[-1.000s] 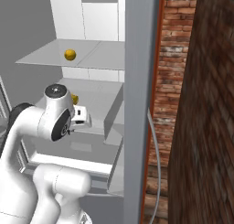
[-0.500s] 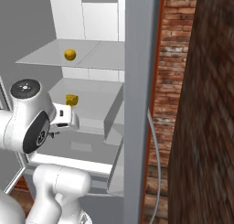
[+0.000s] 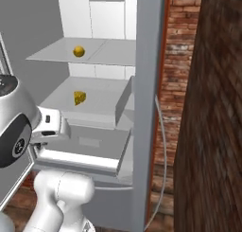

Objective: Take the cheese, fish, and lemon from the fridge and place them on the plate on the dining counter to create an appetizer plate.

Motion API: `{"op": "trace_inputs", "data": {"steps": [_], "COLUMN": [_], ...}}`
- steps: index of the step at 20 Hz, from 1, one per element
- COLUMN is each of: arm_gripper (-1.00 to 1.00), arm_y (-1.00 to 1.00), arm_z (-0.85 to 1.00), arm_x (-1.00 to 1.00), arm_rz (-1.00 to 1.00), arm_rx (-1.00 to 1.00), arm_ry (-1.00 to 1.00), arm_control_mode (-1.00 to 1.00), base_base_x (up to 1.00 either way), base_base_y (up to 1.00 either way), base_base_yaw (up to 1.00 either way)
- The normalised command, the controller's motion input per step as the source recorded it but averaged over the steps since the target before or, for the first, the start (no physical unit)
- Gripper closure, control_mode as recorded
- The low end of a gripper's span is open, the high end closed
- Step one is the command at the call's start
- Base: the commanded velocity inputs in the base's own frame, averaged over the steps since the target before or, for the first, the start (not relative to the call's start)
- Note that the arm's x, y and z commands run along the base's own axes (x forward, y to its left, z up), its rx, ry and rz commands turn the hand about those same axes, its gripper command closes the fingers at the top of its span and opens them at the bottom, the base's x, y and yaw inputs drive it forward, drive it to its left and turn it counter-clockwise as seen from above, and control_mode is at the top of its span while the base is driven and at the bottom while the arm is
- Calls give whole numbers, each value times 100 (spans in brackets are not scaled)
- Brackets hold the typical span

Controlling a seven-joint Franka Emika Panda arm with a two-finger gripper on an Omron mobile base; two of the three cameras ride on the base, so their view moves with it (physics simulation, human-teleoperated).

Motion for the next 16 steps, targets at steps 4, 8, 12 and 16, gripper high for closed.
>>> {"op": "trace_inputs", "data": {"steps": [4,8,12,16], "arm_gripper": [100,100,100,100], "arm_y": [0,0,0,0], "arm_z": [0,0,0,0], "arm_x": [0,0,0,0], "arm_rz": [0,0,0,0], "arm_rx": [0,0,0,0], "arm_ry": [0,0,0,0], "arm_control_mode": [100,100,100,100], "base_base_x": [-100,-100,-100,-100], "base_base_y": [0,2,18,27], "base_base_yaw": [0,0,0,0]}}
